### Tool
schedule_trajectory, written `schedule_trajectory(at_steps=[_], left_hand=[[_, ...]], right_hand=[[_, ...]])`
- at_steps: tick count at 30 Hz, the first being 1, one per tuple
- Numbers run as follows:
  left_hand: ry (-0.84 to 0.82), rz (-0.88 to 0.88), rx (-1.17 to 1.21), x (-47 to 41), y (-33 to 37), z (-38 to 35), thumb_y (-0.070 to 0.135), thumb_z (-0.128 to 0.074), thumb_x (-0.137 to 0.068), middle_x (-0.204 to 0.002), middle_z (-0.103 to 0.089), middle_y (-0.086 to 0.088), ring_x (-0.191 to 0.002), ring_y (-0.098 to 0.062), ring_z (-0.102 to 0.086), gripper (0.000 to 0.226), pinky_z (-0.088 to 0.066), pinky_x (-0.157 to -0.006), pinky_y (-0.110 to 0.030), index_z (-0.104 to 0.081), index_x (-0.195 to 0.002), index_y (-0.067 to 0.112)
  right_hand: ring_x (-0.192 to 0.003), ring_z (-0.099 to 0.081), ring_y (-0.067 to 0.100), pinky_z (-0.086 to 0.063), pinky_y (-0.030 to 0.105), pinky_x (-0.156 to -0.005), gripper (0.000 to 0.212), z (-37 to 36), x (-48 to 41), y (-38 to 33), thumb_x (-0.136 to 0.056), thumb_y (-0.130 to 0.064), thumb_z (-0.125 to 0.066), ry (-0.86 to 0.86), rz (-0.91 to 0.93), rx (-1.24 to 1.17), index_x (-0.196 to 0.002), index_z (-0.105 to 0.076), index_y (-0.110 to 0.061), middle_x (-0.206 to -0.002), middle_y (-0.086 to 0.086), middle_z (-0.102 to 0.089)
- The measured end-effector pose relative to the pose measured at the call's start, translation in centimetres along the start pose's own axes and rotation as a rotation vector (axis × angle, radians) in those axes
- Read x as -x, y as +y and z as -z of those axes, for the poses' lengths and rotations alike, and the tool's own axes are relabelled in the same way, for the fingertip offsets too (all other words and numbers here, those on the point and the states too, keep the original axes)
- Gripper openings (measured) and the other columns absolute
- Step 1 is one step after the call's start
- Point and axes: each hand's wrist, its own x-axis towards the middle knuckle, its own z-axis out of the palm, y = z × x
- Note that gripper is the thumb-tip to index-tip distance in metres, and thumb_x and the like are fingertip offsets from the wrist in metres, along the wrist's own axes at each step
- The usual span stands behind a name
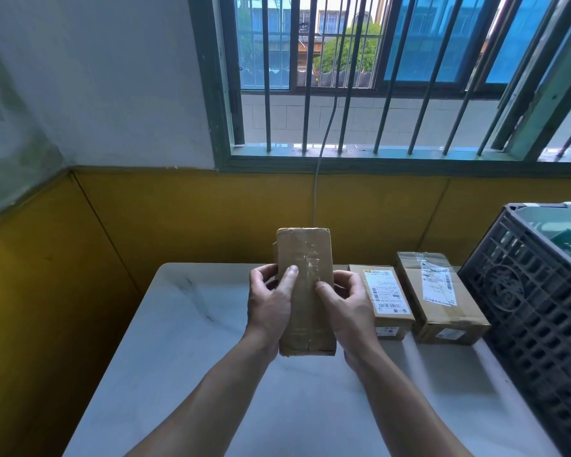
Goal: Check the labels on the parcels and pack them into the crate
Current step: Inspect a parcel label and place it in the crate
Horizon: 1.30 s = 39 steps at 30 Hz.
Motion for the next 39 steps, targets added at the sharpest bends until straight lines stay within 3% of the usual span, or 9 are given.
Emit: schedule_trajectory(at_steps=[4, 10, 15, 18, 23, 28, 31, 34, 39], left_hand=[[0.002, -0.025, 0.003, 0.0, 0.2, -0.1, 0.028, -0.067, -0.098, -0.119, -0.068, 0.000, -0.104, -0.013, -0.067, 0.030, -0.057, -0.076, -0.027, -0.053, -0.124, 0.026], [0.000, 0.020, 0.011, 0.2, 0.2, -0.2, 0.030, -0.068, -0.098, -0.133, -0.061, -0.009, -0.117, -0.023, -0.065, 0.025, -0.058, -0.096, -0.043, -0.061, -0.121, 0.027], [-0.008, 0.016, -0.011, 0.3, 0.1, 0.0, 0.028, -0.068, -0.098, -0.128, -0.064, -0.007, -0.112, -0.020, -0.066, 0.021, -0.058, -0.085, -0.035, -0.059, -0.116, 0.028], [-0.017, 0.025, -0.028, 0.5, 0.2, 0.0, 0.041, -0.063, -0.098, -0.120, -0.069, -0.004, -0.104, -0.015, -0.066, 0.024, -0.053, -0.074, -0.029, -0.055, -0.116, 0.028], [-0.008, 0.042, -0.032, 0.7, 1.1, -0.1, 0.082, -0.049, -0.079, -0.112, -0.066, 0.005, -0.101, -0.009, -0.063, 0.056, -0.047, -0.068, -0.026, -0.049, -0.106, 0.033], [0.037, 0.048, -0.018, 0.2, 1.1, 0.2, 0.059, -0.050, -0.098, -0.109, -0.067, 0.003, -0.097, -0.009, -0.064, 0.029, -0.049, -0.068, -0.027, -0.050, -0.104, 0.031], [0.038, 0.048, -0.014, 0.0, 0.7, 0.4, 0.043, -0.049, -0.105, -0.108, -0.067, 0.004, -0.094, -0.007, -0.065, 0.013, -0.052, -0.064, -0.023, -0.053, -0.110, 0.032], [-0.003, 0.035, -0.017, 0.3, 0.5, 0.4, 0.036, -0.046, -0.105, -0.110, -0.066, 0.003, -0.100, -0.011, -0.064, 0.026, -0.054, -0.061, -0.020, -0.050, -0.128, 0.028], [-0.061, 0.010, -0.009, 0.9, 0.7, 0.4, 0.039, -0.041, -0.077, -0.119, -0.067, 0.002, -0.109, -0.017, -0.064, 0.059, -0.055, -0.069, -0.027, -0.054, -0.134, 0.032]], right_hand=[[-0.102, -0.069, 0.014, -0.058, 0.043, -0.093, 0.015, 0.0, 0.0, -0.2, -0.090, -0.027, -0.074, -0.007, 0.017, -0.037, -0.103, -0.065, -0.030, -0.108, -0.001, -0.073], [-0.103, -0.070, 0.018, -0.056, 0.049, -0.094, 0.016, 0.1, -0.1, -0.3, -0.089, -0.024, -0.074, 0.009, 0.013, -0.033, -0.104, -0.066, -0.024, -0.107, 0.001, -0.074], [-0.105, -0.070, 0.015, -0.056, 0.049, -0.096, 0.022, 0.1, 0.1, -0.3, -0.087, -0.028, -0.078, -0.005, 0.023, -0.041, -0.106, -0.066, -0.028, -0.107, -0.004, -0.075], [-0.104, -0.070, 0.012, -0.056, 0.048, -0.095, 0.025, 0.1, 0.3, -0.5, -0.084, -0.034, -0.081, -0.001, 0.017, -0.034, -0.105, -0.068, -0.029, -0.106, -0.007, -0.075], [-0.107, -0.067, 0.008, -0.058, 0.050, -0.092, 0.039, 0.2, 0.7, -1.0, -0.070, -0.047, -0.073, -0.047, -0.007, 0.001, -0.107, -0.066, -0.035, -0.107, -0.014, -0.073], [-0.109, -0.067, 0.011, -0.060, 0.046, -0.088, 0.037, 0.1, 0.9, -1.0, -0.076, -0.044, -0.072, -0.072, -0.002, -0.004, -0.110, -0.065, -0.032, -0.111, -0.010, -0.073], [-0.104, -0.070, 0.012, -0.057, 0.025, -0.071, 0.036, 0.1, 0.9, -1.0, -0.084, -0.054, -0.073, -0.075, -0.014, -0.039, -0.109, -0.065, -0.030, -0.107, -0.007, -0.074], [-0.103, -0.069, 0.013, -0.060, 0.034, -0.077, 0.039, -0.1, 0.9, -1.0, -0.083, -0.060, -0.067, -0.038, -0.018, -0.002, -0.105, -0.064, -0.028, -0.107, -0.004, -0.073], [-0.111, -0.066, 0.016, -0.058, 0.045, -0.093, 0.030, -0.1, 0.9, -1.2, -0.091, -0.039, -0.070, -0.016, -0.018, -0.011, -0.116, -0.062, -0.024, -0.116, -0.001, -0.069]])
